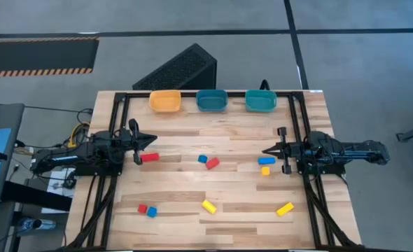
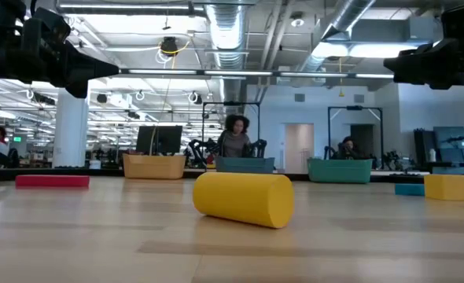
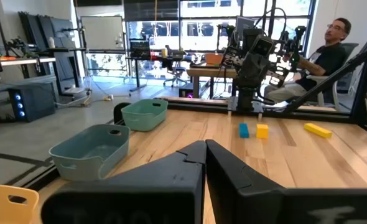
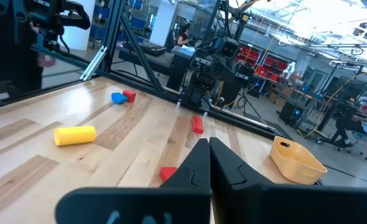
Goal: Sort & place blocks by color
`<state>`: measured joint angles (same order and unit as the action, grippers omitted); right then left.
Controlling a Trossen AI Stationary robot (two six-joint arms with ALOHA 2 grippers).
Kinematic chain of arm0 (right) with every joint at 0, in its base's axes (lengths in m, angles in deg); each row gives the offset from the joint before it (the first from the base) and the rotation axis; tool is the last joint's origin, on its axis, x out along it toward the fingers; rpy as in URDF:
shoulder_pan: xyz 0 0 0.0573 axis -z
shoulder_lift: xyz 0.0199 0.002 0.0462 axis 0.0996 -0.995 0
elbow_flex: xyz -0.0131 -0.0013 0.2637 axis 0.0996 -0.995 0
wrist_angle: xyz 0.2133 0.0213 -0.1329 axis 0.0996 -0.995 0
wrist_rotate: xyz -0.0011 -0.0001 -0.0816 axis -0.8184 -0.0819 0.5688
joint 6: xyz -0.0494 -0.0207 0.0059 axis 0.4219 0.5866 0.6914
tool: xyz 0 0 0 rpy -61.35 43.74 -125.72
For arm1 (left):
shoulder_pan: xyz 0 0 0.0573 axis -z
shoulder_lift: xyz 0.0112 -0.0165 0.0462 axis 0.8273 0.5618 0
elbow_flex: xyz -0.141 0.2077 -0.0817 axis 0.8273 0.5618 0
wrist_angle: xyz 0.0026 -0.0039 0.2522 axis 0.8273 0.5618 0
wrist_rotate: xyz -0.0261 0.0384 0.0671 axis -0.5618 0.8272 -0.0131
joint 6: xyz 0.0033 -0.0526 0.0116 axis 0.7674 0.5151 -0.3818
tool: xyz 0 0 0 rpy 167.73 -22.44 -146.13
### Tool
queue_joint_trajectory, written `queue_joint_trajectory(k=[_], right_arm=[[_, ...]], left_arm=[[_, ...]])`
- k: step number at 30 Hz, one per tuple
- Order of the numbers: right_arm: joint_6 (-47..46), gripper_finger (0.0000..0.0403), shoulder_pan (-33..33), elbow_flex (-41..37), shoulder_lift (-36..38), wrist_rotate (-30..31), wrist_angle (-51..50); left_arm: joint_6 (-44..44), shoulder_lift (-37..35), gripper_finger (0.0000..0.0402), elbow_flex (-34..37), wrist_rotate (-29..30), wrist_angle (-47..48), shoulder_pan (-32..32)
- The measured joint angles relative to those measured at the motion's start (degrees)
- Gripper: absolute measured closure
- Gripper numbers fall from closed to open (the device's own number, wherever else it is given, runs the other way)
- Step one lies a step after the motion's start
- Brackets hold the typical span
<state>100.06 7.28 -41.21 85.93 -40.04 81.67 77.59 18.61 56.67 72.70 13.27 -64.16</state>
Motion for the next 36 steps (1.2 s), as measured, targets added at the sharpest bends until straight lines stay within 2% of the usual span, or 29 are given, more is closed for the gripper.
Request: queue_joint_trajectory(k=[22, 23, 27, 29, 33, 36], right_arm=[[-0.01, 0.0396, 0.01, 0.00, 0.00, 0.00, 0.00], [0.86, 0.0396, 0.02, 0.00, -0.02, -0.01, -0.27], [17.74, 0.0396, 1.49, 0.27, 0.00, 3.90, -1.17], [23.59, 0.0396, 2.02, 0.32, 0.00, 3.96, -0.96], [25.87, 0.0396, 2.57, 0.37, 0.00, 4.24, -0.79], [25.89, 0.0396, 2.71, 0.42, 0.00, 4.21, -0.76]], left_arm=[[0.00, 0.02, 0.0401, 0.00, 0.00, 0.00, 0.01], [0.00, 0.02, 0.0401, 0.00, 0.00, 0.00, 0.01], [0.00, 0.02, 0.0401, 0.00, 0.00, -0.04, 0.02], [0.15, 0.02, 0.0401, 0.00, 0.06, -0.44, 0.01], [5.11, 0.02, 0.0401, 0.00, 1.72, -2.10, 0.04], [12.70, 0.02, 0.0401, 0.00, 4.26, -3.37, 0.04]])
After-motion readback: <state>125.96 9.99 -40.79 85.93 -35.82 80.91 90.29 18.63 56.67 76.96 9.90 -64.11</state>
